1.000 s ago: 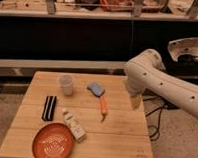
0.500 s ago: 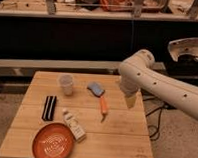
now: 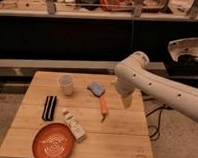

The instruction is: Place the pepper in the ceramic cup

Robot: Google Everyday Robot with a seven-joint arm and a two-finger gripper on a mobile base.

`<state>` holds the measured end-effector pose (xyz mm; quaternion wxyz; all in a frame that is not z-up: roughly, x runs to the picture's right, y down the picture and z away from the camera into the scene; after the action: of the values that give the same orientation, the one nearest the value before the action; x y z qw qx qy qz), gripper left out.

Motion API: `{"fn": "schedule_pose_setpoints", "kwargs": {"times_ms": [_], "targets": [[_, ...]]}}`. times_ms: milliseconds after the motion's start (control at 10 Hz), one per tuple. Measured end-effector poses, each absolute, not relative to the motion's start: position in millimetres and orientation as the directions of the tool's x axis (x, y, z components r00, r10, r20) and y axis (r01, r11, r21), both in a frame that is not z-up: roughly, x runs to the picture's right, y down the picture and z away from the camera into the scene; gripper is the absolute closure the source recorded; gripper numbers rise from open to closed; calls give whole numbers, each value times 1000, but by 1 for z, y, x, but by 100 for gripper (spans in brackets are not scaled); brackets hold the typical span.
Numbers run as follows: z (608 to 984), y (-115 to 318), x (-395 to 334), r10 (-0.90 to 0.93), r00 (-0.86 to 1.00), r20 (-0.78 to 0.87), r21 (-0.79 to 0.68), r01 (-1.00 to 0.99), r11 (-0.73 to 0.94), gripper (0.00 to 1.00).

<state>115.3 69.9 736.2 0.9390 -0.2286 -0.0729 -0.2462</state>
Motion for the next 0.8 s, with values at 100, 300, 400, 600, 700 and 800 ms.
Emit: {"fn": "schedule_pose_setpoints", "kwargs": {"times_ms": [100, 300, 400, 600, 700, 800], "targets": [[739, 72, 112, -442, 858, 263, -387, 513, 766, 20], [743, 74, 108, -459, 842, 283, -374, 538, 756, 20], [747, 76, 103, -473, 829, 299, -364, 557, 746, 20], [752, 79, 97, -485, 814, 320, -350, 578, 737, 20], [756, 82, 94, -491, 805, 334, -343, 589, 732, 20], [761, 84, 92, -501, 790, 352, -332, 606, 722, 20]]}}
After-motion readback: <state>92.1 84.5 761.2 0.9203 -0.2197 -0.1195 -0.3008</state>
